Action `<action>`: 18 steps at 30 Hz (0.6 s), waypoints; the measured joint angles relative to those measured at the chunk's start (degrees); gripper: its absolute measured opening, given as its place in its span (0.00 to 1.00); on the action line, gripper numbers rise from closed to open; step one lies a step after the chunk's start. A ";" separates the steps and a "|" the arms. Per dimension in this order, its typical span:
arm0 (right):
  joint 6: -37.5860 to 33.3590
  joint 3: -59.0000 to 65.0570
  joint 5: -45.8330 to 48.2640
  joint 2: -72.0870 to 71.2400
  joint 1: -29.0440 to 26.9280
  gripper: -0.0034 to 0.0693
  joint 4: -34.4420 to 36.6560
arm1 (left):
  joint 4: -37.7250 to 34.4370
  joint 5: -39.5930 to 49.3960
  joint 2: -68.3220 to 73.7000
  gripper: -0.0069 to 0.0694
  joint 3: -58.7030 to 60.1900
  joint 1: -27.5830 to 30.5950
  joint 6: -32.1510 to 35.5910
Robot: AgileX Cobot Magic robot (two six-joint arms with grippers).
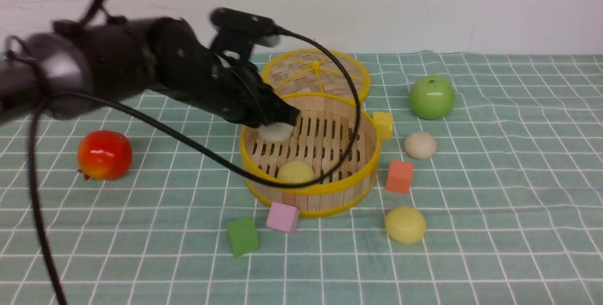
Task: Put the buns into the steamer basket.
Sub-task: Use the left arm to put the steamed stuffed bun into the steamer
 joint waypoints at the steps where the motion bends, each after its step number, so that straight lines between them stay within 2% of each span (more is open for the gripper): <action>1: 0.00 0.00 0.00 0.00 0.00 0.38 0.00 | 0.00 -1.27 0.98 0.07 0.00 -0.01 0.27; 6: 0.00 0.00 0.00 0.00 0.00 0.38 0.00 | 0.28 -5.05 5.36 0.08 0.00 0.19 0.32; 10: 0.00 0.00 0.00 0.00 0.00 0.38 0.00 | 0.52 -5.64 7.51 0.12 0.00 0.19 0.33; 15: 0.00 0.00 0.00 0.00 0.00 0.38 0.00 | 0.95 -5.89 9.05 0.33 0.00 0.19 0.33; 18: 0.00 0.00 0.00 0.00 0.00 0.38 0.00 | 1.02 -6.13 8.02 0.50 0.00 0.19 -1.21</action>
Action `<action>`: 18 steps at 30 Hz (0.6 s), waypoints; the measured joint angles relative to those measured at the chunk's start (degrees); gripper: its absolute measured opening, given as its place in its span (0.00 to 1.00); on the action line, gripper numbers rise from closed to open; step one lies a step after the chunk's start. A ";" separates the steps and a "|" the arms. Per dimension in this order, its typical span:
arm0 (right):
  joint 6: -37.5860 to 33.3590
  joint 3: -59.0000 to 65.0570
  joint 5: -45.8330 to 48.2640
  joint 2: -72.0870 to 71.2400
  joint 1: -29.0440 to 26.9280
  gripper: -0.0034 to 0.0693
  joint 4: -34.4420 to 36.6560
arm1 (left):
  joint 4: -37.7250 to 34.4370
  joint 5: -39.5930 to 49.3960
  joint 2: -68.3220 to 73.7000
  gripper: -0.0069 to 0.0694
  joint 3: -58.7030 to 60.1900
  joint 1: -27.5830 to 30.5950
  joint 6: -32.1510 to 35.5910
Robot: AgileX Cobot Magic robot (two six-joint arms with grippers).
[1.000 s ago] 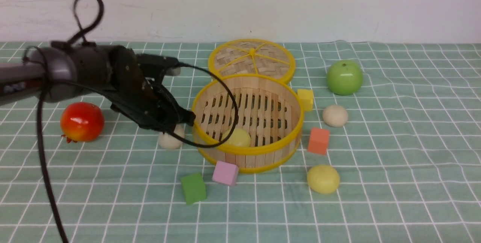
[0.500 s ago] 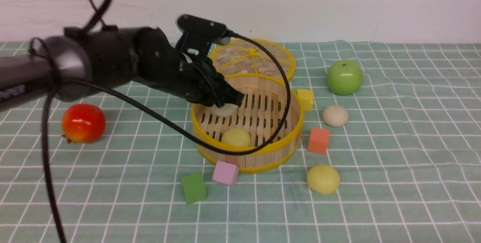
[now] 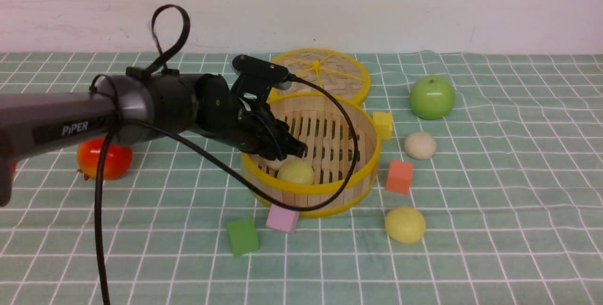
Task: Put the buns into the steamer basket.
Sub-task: Use the left arm to put the steamed stuffed bun into the steamer, then use the right arm to grab a steamed stuffed bun
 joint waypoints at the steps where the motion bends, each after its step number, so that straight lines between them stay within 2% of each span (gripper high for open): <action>1: 0.00 0.00 0.00 0.00 0.00 0.38 0.00 | 0.06 0.00 -0.48 0.53 0.05 0.00 -0.45; 2: 0.00 0.00 0.00 0.00 0.00 0.38 0.00 | 0.05 0.00 -2.06 0.60 0.05 0.00 -1.57; 5: 0.00 0.00 0.00 0.00 0.00 0.38 0.00 | 0.07 1.18 -7.55 0.69 0.05 0.00 -3.64; 8: 0.00 0.00 0.00 0.00 0.00 0.38 0.00 | 0.07 6.14 -15.47 0.67 0.05 0.00 -6.47; 11: 0.00 0.00 0.00 0.00 0.00 0.38 0.00 | 0.07 11.31 -21.94 0.55 0.31 0.00 -9.59; 12: 0.00 0.00 0.00 0.00 0.00 0.38 0.00 | 0.07 13.94 -26.80 0.44 1.62 0.00 -10.95; 13: 0.00 0.00 0.00 0.00 0.00 0.38 0.00 | -0.05 14.15 -28.03 0.40 2.19 0.00 -11.07; 15: 0.00 0.00 0.00 0.00 0.00 0.38 0.00 | -1.16 14.99 -35.57 0.16 8.13 0.00 -11.28; 17: 0.00 0.00 0.00 0.00 0.00 0.38 0.00 | -2.75 13.97 -41.98 0.07 14.71 0.00 -10.66; 18: 0.00 0.00 0.00 0.00 0.00 0.38 0.00 | -3.76 13.22 -45.23 0.07 18.37 0.00 -10.22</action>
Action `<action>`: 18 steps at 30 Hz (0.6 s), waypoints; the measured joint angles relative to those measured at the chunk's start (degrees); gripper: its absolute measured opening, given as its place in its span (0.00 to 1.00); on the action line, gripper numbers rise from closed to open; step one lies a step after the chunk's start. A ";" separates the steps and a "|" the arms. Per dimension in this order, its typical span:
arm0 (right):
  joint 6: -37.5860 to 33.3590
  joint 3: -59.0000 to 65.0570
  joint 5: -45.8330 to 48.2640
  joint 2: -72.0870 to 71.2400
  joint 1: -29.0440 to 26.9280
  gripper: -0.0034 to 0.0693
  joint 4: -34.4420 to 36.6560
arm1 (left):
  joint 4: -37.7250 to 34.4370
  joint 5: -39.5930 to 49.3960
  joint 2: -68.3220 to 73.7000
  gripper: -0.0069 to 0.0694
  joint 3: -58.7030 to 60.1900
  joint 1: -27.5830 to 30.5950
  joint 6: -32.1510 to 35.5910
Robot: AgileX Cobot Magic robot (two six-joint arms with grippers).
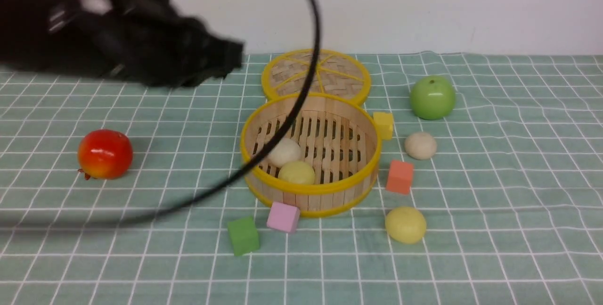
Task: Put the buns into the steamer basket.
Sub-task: Use the right arm to grab a steamed stuffed bun
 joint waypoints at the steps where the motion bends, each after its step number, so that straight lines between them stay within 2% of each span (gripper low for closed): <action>1: 0.00 0.00 0.00 0.00 0.00 0.38 0.00 | -0.44 -0.40 -1.34 0.07 0.75 0.00 0.05; 8: 0.00 0.00 0.00 0.00 0.00 0.38 0.00 | -9.26 -8.71 -25.49 0.07 27.58 0.00 3.95; 14: 0.00 0.00 0.00 0.00 0.00 0.38 0.00 | -11.62 -14.25 -44.66 0.07 40.39 0.00 8.25; 18: 0.00 0.00 0.00 0.00 0.00 0.38 0.00 | -11.86 -19.82 -50.70 0.07 45.02 0.00 8.74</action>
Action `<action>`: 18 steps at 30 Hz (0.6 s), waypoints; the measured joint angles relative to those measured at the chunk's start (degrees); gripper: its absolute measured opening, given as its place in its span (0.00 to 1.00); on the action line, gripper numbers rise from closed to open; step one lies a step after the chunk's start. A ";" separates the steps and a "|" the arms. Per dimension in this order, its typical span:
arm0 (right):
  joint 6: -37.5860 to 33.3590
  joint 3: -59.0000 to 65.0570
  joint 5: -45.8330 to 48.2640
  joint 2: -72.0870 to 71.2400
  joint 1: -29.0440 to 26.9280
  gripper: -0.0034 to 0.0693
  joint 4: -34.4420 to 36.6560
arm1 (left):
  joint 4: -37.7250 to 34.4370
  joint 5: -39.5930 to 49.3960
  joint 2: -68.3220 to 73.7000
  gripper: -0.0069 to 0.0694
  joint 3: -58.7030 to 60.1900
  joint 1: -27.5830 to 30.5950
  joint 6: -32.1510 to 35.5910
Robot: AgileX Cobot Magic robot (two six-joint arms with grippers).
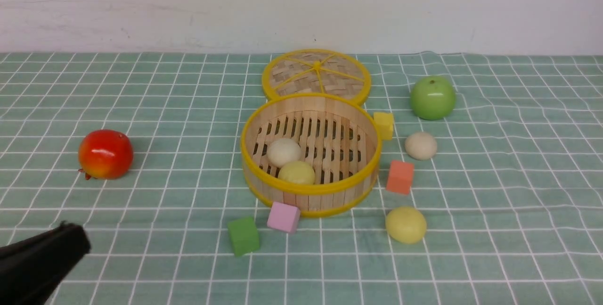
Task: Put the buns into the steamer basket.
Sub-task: Use the right arm to grab a steamed stuffed bun
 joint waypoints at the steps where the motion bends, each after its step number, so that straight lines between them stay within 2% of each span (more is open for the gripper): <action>1: 0.00 0.00 0.00 0.00 0.00 0.38 0.00 | -0.14 -0.98 -1.08 0.07 1.15 0.00 0.00; 11: 0.09 0.14 -1.52 0.00 0.00 0.38 0.56 | -0.38 -1.90 -1.60 0.07 2.18 0.00 0.00; 15: 3.69 0.38 -4.79 0.00 0.00 0.38 6.83 | -0.43 -1.90 -1.60 0.07 2.18 0.00 0.00; 16: 6.24 0.38 -7.48 0.00 0.00 0.38 11.92 | -0.43 -1.90 -1.60 0.07 2.18 0.00 0.00; 17: 6.24 0.38 -7.48 0.00 0.00 0.38 12.58 | -0.43 -1.90 -1.60 0.07 2.18 0.00 0.00; 18: 8.25 0.38 -10.67 0.00 0.00 0.38 17.03 | -0.43 -1.90 -1.60 0.07 2.18 0.00 0.00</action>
